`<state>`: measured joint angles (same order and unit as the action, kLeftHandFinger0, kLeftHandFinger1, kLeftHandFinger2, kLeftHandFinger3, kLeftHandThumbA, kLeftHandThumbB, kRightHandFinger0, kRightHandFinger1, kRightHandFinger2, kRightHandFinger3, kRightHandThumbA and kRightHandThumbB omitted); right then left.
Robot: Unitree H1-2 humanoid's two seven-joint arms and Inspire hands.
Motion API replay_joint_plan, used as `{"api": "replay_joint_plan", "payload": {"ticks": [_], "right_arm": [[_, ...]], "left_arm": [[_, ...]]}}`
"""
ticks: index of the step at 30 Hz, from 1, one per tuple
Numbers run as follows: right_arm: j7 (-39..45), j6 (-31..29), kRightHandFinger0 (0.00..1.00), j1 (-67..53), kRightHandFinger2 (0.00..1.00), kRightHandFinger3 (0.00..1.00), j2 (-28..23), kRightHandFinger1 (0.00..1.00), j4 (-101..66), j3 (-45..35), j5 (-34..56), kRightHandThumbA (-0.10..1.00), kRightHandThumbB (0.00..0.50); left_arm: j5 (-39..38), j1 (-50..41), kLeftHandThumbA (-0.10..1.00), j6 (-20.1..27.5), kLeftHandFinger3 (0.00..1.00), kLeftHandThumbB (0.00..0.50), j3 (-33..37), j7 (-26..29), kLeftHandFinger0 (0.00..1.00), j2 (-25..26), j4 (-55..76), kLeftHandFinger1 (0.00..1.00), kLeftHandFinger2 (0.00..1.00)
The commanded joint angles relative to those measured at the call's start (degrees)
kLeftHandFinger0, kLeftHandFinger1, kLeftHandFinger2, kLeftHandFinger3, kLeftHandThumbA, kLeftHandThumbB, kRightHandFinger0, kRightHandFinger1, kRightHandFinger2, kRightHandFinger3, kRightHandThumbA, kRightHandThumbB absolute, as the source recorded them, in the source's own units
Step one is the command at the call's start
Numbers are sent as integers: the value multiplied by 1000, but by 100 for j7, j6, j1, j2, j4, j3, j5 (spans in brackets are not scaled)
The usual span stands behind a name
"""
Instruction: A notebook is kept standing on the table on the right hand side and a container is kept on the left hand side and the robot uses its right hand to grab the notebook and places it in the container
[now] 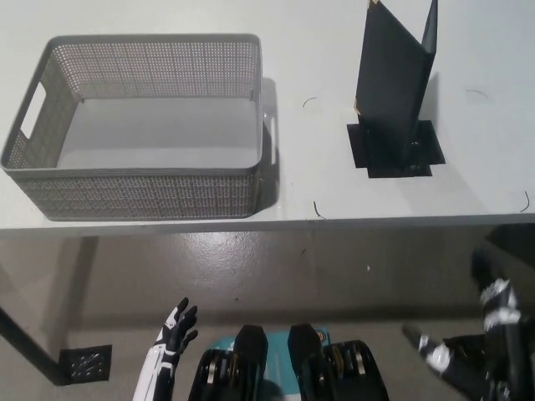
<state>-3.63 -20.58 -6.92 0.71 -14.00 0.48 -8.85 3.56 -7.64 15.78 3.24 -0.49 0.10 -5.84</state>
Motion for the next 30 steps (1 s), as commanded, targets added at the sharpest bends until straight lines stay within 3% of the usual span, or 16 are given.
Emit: {"api": "replay_joint_plan", "payload": {"ticks": [1,3,6,7,14,20,26,27,28,30], "right_arm": [[-192,476,1000,806,1000,1000,29,1000,-310,-236,-276,1000,401],[-256,714,1000,1282,1000,1000,30,1000,-172,-351,-335,1000,402],[-263,983,1000,1733,1000,1000,-9,1000,49,-459,-332,1000,360],[-305,1093,1000,2034,1000,1000,-41,1000,302,-528,-310,1000,340],[-375,1537,1000,3174,1000,1000,-279,1000,1599,-716,-287,1000,375],[-227,1348,1000,3967,1000,1000,-467,1000,3216,-831,208,1000,344],[-448,1197,1000,4849,1000,1000,-640,1000,5091,-870,211,988,406],[-517,1100,1000,4983,1000,1000,-658,1000,5412,-861,191,968,374],[-597,947,1000,5236,1000,1000,-708,1000,5952,-843,169,993,423],[-662,879,1000,5485,1000,1000,-745,1000,6460,-836,179,1000,436]], "left_arm": [[39,-22,1000,332,1000,181,56,9,1000,-34,111,1000,1000],[29,-24,1000,333,1000,183,56,-2,1000,-26,111,1000,1000],[17,-20,1000,266,1000,195,47,9,1000,-43,123,1000,1000],[5,-43,1000,277,1000,177,42,4,1000,-38,130,1000,1000],[81,-58,1000,324,1000,177,28,49,1000,-39,63,1000,1000],[37,-116,1000,334,1000,176,37,12,1000,-37,51,1000,1000],[23,-179,1000,385,1000,190,42,6,1000,-45,28,1000,1000],[17,-201,1000,394,1000,190,45,-2,1000,-41,23,1000,1000],[-2,-199,1000,419,1000,194,41,-4,1000,-45,6,1000,1000],[7,-219,1000,436,1000,194,52,-14,1000,-38,17,1000,1000]]}}
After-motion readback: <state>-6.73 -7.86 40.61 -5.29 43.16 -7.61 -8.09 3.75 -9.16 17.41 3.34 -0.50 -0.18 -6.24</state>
